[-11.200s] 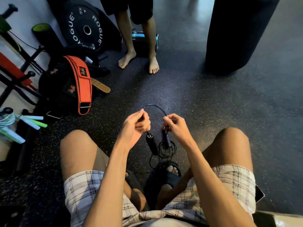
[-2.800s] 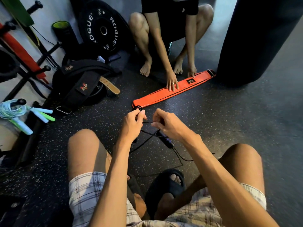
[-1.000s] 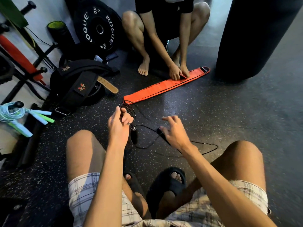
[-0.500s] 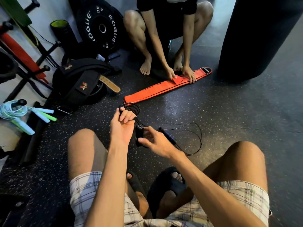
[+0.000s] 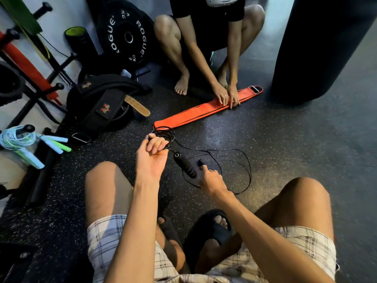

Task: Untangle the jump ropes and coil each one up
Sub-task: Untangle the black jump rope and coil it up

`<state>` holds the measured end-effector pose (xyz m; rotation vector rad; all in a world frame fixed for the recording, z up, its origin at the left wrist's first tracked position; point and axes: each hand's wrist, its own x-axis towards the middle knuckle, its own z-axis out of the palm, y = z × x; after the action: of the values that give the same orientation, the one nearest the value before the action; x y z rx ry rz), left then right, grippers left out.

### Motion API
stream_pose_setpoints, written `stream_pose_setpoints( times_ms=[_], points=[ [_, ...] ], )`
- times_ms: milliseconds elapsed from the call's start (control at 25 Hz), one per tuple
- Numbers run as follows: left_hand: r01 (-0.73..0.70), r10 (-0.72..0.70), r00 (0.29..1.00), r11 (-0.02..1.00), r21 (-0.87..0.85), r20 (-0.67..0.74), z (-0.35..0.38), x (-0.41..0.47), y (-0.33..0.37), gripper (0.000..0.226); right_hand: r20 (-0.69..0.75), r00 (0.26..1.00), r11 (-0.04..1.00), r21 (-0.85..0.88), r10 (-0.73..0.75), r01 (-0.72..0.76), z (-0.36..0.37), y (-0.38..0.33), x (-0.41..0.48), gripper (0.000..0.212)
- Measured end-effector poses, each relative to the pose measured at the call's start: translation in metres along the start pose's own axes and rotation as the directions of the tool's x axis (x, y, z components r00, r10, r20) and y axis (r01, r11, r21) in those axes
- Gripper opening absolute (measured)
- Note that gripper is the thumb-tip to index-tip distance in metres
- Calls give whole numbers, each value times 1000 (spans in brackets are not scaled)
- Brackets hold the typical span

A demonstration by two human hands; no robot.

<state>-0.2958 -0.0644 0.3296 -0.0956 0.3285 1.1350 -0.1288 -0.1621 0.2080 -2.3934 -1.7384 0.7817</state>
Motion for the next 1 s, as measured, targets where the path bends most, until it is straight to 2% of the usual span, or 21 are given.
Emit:
stream_pose_setpoints(
  times_ms=[120,200,280,400,480,600,680,760,880,1000],
  points=[
    [40,-42,999,989,-146,-12,1,1,2,35,-9,995,990,-94,101,-101,2,20,2,44],
    [61,-62,998,981,-183,2,6,2,4,34,0,984,976,-126,180,-178,7,37,1,35],
    [67,-68,998,995,-73,-1,13,2,4,33,7,973,971,-66,232,-232,8,51,0,28],
    [94,-79,995,959,266,-66,14,2,2,34,-4,973,973,41,229,-229,1,56,2,23],
    [152,-97,986,855,497,-135,8,1,3,32,-68,981,972,165,182,-169,-7,45,5,25],
    [201,-94,979,564,801,-179,3,-4,7,30,-128,992,914,399,-24,74,-21,14,10,39],
    [221,-147,974,434,873,-174,6,-8,8,31,-149,975,855,471,-165,216,-30,-12,14,58],
    [215,-219,966,379,900,-138,10,-12,9,33,-182,954,811,503,-238,298,-36,-36,20,64],
    [159,-254,966,401,902,-58,12,-13,9,33,-175,956,794,534,-234,292,-35,-54,28,40],
    [59,-157,987,499,864,24,12,-9,7,32,-47,979,834,517,-197,193,-26,-48,27,13]
  ],
)
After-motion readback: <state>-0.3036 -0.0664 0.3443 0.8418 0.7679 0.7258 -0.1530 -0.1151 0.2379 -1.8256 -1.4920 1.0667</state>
